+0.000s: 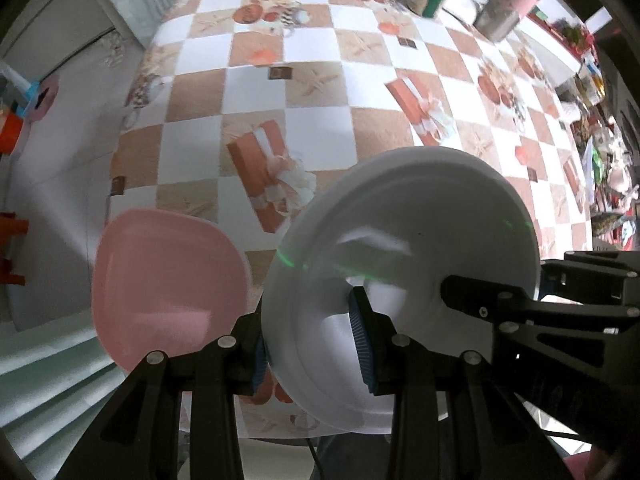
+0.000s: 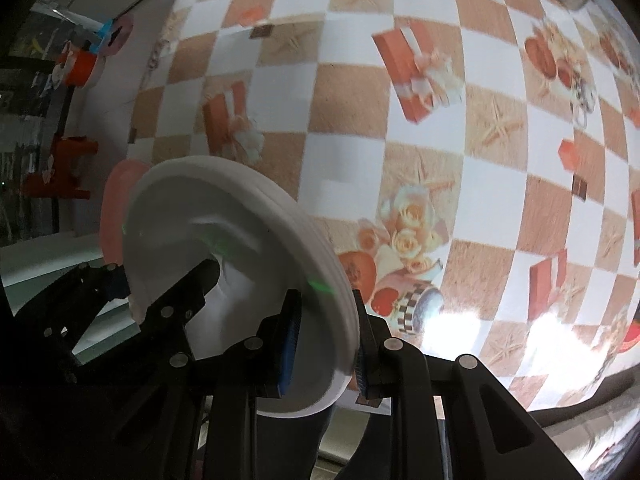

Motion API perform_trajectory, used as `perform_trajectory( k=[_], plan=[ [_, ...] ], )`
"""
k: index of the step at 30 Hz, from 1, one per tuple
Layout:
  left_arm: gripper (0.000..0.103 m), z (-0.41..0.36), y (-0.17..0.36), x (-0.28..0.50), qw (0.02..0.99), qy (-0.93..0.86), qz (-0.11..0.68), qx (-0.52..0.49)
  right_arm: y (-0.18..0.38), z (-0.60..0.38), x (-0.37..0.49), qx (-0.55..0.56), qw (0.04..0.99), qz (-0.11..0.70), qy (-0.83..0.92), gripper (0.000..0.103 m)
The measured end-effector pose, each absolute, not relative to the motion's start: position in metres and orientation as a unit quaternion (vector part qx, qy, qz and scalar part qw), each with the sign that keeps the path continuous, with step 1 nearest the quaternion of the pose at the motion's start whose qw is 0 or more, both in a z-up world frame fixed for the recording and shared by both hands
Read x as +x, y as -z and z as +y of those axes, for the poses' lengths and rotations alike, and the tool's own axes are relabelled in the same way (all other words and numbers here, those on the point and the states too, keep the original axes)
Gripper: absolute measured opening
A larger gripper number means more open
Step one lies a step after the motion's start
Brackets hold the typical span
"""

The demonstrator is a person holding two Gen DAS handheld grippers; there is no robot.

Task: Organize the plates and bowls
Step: 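Lift the white bowl stack with both grippers and carry it over the pink plate, then lower the white bowl stack onto the pink plate and open both grippers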

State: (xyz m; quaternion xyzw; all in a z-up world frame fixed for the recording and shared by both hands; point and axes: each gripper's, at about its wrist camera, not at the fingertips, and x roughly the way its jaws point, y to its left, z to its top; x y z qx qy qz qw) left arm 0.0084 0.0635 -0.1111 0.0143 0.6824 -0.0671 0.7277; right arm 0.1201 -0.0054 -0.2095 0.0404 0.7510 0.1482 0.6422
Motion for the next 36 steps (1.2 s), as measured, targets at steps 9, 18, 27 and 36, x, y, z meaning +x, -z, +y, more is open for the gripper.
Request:
perform_trajectory(
  k=[9, 18, 27, 36],
  plan=[
    [0.038, 0.1, 0.102, 0.01, 0.744, 0.021, 0.667, -0.026, 0.19, 0.038, 0.126, -0.004, 0.652, 0.735, -0.184, 0.026],
    [0.038, 0.141, 0.095, 0.004, 0.749, -0.024, 0.66, -0.052, 0.184, 0.084, 0.127, -0.034, 0.651, 0.725, -0.221, 0.026],
    [0.038, 0.181, 0.096, 0.002, 0.746, -0.061, 0.659, -0.072, 0.185, 0.129, 0.13, -0.056, 0.644, 0.719, -0.254, 0.026],
    [0.038, 0.211, 0.12, -0.002, 0.721, -0.091, 0.681, -0.083, 0.211, 0.166, 0.131, -0.055, 0.622, 0.731, -0.274, 0.026]
  ],
)
